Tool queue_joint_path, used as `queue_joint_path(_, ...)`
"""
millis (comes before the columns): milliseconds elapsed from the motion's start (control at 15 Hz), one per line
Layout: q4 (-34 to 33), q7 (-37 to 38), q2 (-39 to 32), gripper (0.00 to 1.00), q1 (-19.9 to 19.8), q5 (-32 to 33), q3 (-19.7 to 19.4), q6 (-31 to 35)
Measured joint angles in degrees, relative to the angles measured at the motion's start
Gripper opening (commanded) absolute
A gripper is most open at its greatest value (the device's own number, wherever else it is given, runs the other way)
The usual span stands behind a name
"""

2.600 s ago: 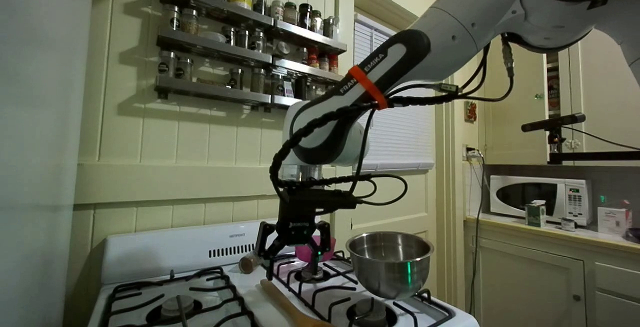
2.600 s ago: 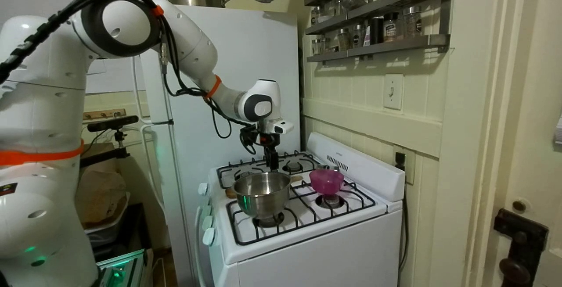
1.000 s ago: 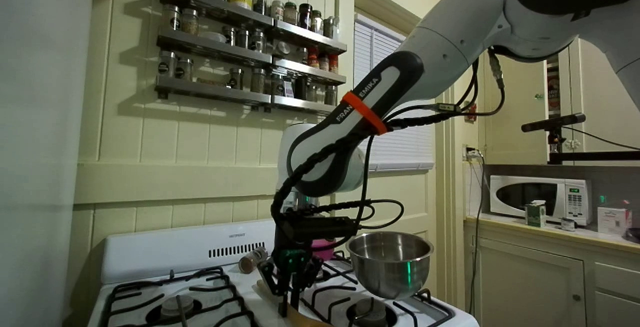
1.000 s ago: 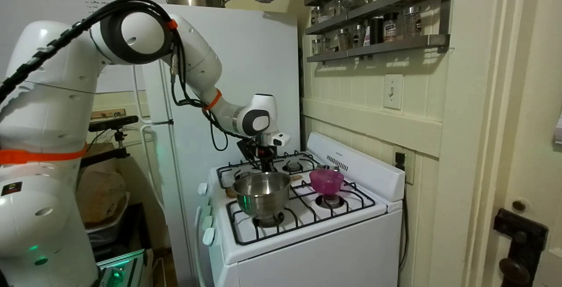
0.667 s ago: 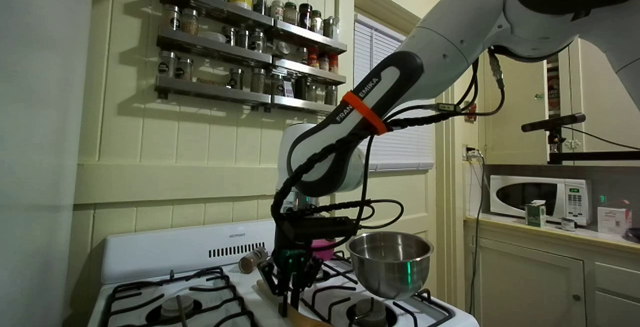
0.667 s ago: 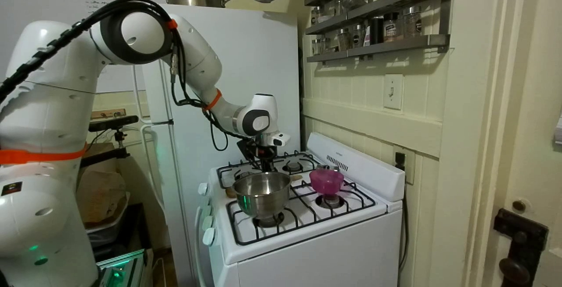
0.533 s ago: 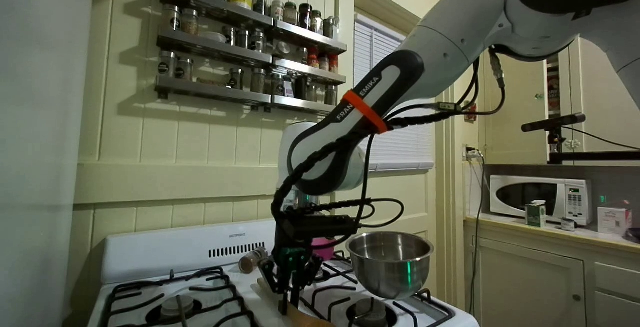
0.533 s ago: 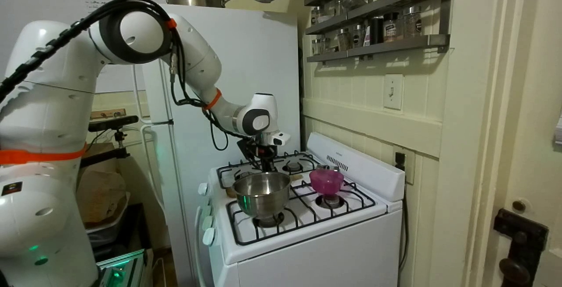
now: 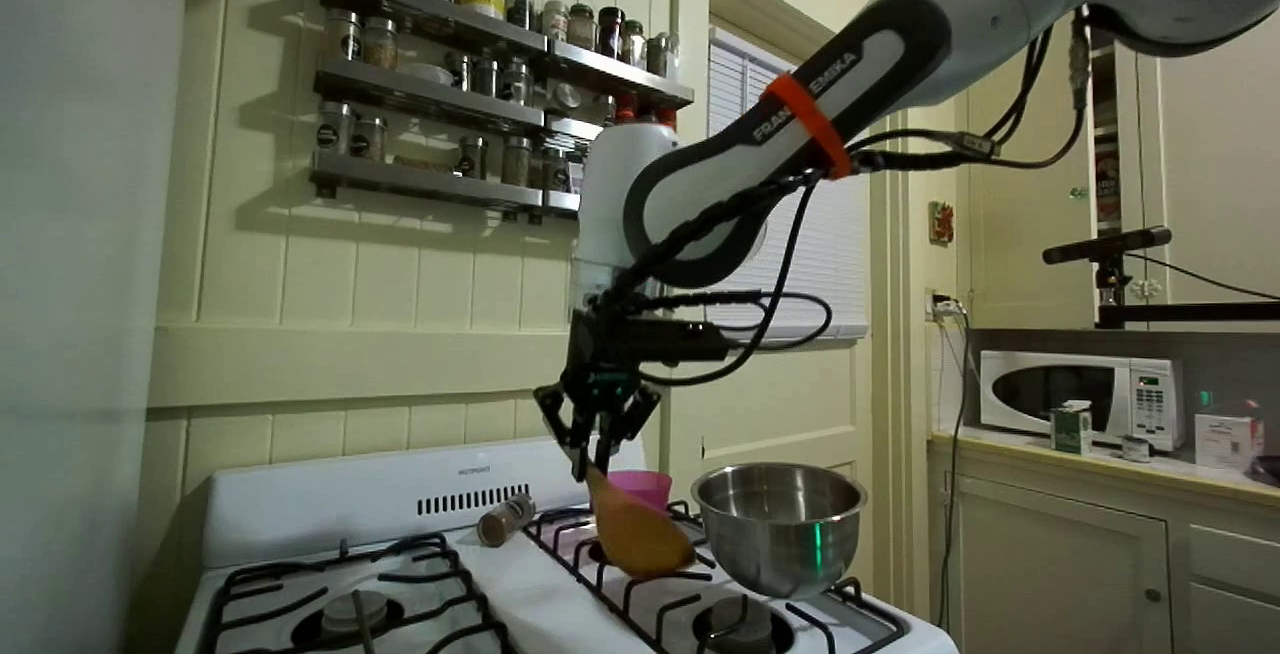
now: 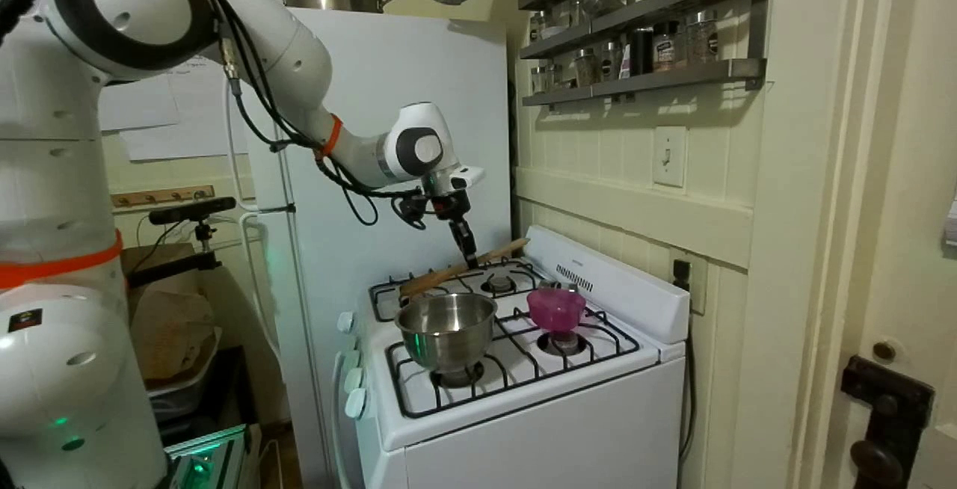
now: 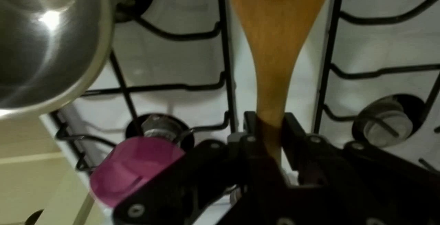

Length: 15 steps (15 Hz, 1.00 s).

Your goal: Pick up the wooden spatula, then move it around the inside of the bowl

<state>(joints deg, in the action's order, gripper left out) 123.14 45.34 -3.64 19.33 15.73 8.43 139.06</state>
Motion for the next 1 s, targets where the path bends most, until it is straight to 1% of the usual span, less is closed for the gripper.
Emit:
queue_joint_path(200,0.7,7.4,7.9,0.05,-0.4,8.0,1.9,-6.8)
queue_joint_path(400,1.5,12.1,15.3,0.05,-1.9,13.2,5.5,-14.4)
queue_joint_path(467,2.2,13.4,17.7,0.22,-2.7,14.2,6.7,-16.8)
queue_joint_path(600,4.9,15.2,22.7,0.22,-3.9,14.2,7.8,-19.5)
queue_joint_path(733,7.3,15.4,25.8,0.22,-4.4,14.2,7.9,-19.6)
queue_joint_path(800,8.0,15.4,26.4,0.05,-4.5,14.2,7.9,-19.6)
queue_joint_path(933,8.1,15.4,26.4,0.05,-4.9,14.2,8.2,-19.6)
queue_joint_path(1000,8.1,15.3,26.4,0.05,-5.7,14.6,8.8,-19.9)
